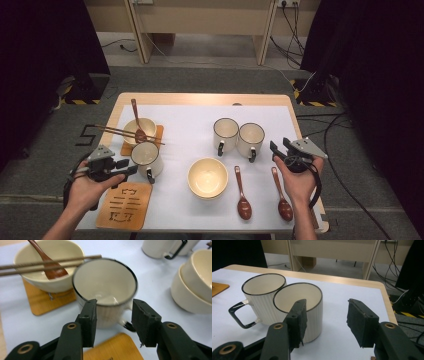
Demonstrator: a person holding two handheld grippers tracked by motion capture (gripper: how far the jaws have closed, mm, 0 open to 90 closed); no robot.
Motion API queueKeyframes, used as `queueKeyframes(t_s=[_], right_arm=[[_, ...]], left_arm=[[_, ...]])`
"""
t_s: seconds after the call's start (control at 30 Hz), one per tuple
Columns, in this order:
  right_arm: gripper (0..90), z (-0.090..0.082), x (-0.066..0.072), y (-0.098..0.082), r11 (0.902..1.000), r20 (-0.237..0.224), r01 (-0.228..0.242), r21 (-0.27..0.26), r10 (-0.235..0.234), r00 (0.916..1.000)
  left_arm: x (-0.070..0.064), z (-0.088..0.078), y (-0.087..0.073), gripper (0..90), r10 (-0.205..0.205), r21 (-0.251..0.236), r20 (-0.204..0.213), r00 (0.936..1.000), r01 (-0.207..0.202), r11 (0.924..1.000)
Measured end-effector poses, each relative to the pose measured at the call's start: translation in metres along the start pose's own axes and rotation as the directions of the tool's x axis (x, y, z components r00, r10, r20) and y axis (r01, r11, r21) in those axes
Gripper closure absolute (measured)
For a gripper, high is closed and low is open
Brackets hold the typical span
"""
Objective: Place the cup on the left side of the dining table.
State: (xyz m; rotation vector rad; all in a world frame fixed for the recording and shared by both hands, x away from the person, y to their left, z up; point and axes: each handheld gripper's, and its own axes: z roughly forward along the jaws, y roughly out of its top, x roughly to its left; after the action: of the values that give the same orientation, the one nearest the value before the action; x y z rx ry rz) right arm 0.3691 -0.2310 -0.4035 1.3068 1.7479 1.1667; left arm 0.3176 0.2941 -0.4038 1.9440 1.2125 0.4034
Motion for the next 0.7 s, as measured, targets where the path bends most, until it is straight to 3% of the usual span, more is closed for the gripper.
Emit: queueKeyframes(t_s=[0.27,0.43,0.7], right_arm=[[50.3,-0.001,0.001,0.001,1.0000,0.001,0.005,-0.007,-0.005,1.0000],[50.3,-0.002,0.000,0.001,1.0000,0.006,0.003,-0.005,-0.003,1.0000],[50.1,-0.002,0.000,0.000,1.0000,0.004,-0.002,-0.004,0.002,1.0000]], left_arm=[[-0.022,0.011,-0.023,56.0,-0.011,-0.004,0.031,0.9994,0.011,0.9999],[-0.031,0.025,-0.027,55.7,0.002,0.009,0.048,0.9988,-0.003,1.0000],[-0.040,0.044,-0.026,56.3,0.006,-0.012,0.032,0.9995,-0.006,0.9999]])
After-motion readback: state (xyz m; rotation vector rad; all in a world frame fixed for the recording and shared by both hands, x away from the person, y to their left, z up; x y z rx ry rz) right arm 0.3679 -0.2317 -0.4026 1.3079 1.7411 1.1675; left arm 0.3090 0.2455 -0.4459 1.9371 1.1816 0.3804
